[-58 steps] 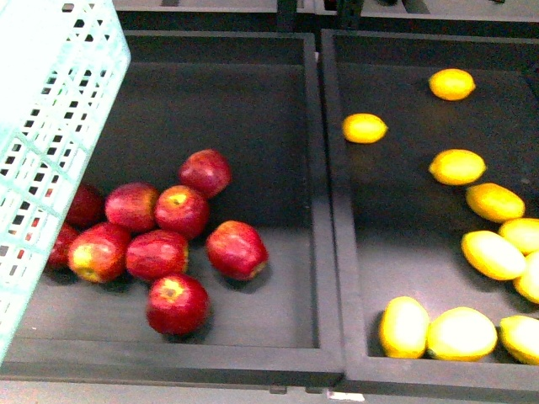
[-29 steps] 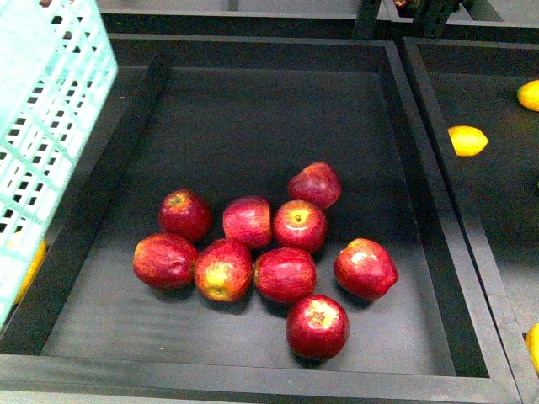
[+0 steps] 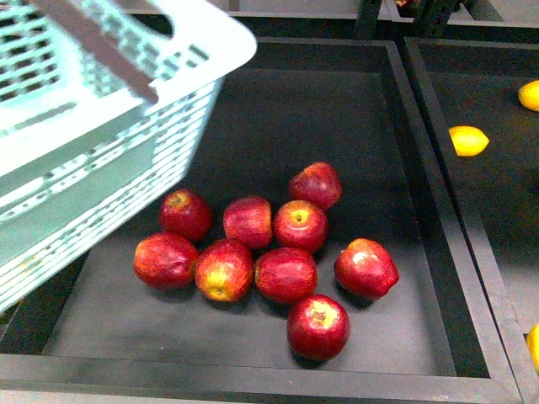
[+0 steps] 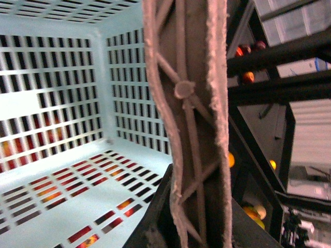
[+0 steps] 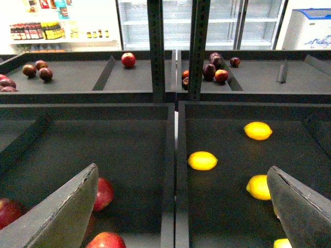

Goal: Pick lemon and mango into basket

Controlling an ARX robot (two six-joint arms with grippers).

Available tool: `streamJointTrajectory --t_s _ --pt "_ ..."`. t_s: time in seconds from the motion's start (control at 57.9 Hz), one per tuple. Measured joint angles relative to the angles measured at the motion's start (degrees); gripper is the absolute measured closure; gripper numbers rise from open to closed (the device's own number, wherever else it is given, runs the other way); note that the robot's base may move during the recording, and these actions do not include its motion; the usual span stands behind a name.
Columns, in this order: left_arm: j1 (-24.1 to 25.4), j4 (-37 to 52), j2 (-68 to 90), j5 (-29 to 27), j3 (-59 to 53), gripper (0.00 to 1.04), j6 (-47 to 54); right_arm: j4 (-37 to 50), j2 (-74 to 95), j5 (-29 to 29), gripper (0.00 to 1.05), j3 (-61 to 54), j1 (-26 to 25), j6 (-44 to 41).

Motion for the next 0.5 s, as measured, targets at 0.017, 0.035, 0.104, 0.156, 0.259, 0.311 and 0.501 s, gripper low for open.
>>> streamJointTrajectory --t_s 0.017,0.035,0.104,0.156,0.259,0.311,0.501 --pt "-1.1 0.5 1.3 0.0 1.1 0.98 0.0 0.0 0.0 0.0 0.09 0.0 0.0 0.0" --pt "-2.1 0.9 2.4 0.1 2.0 0.98 -0.1 0.0 0.0 0.0 0.09 0.0 0.0 0.0" --pt "-5.4 1.7 5.4 0.5 4.7 0.98 -0.1 0.0 0.0 0.0 0.09 0.0 0.0 0.0" --pt "-8.2 1.8 7.6 1.0 6.6 0.98 0.3 0.0 0.0 0.0 0.09 0.0 0.0 0.0" --pt "-13.2 0.6 11.8 2.8 9.7 0.98 1.0 0.0 0.0 0.0 0.09 0.0 0.0 0.0" --pt "-15.3 0.6 13.2 4.0 10.3 0.98 1.0 0.0 0.0 0.0 0.09 0.0 0.0 0.0" --pt "-21.6 0.4 14.9 7.2 10.8 0.98 2.2 0.0 0.0 0.0 0.09 0.0 0.0 0.0"
